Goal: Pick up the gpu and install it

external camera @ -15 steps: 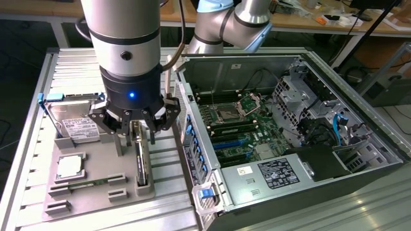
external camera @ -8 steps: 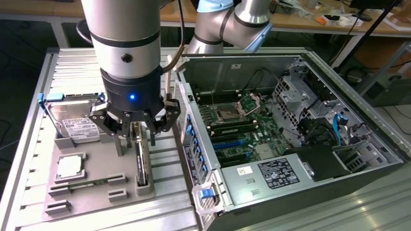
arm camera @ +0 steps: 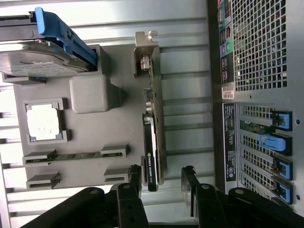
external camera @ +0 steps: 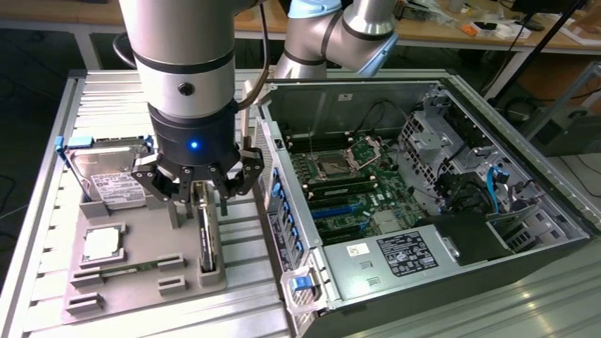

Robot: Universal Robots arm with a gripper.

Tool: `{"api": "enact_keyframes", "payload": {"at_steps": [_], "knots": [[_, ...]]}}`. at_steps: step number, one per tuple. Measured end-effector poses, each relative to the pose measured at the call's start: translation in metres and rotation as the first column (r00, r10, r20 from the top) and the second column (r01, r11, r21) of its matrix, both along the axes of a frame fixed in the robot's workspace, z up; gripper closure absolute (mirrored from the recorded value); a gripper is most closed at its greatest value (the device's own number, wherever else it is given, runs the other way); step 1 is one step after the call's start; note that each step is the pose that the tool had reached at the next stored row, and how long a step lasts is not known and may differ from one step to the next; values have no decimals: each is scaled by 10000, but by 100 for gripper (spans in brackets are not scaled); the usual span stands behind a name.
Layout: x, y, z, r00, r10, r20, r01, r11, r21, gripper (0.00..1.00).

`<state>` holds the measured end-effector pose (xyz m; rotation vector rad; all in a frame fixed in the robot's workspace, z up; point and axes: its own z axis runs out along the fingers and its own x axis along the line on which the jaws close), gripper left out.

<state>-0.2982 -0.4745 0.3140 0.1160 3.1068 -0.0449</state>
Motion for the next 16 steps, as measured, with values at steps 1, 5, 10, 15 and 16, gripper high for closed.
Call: {"api": "enact_keyframes", "payload": {"at_steps": [1, 5, 10, 15, 16], "knots": [[0, 0, -6, 10000, 0, 0, 0, 10000, -6, 53], [2, 0, -33, 10000, 0, 0, 0, 10000, -26, 53], [6, -7, -73, 10000, -1, 0, 1, 10000, -57, 53], [13, -9, -128, 10000, 0, 0, 0, 10000, -70, 53], [13, -9, -136, 10000, 0, 2, 0, 10000, -80, 53]]}}
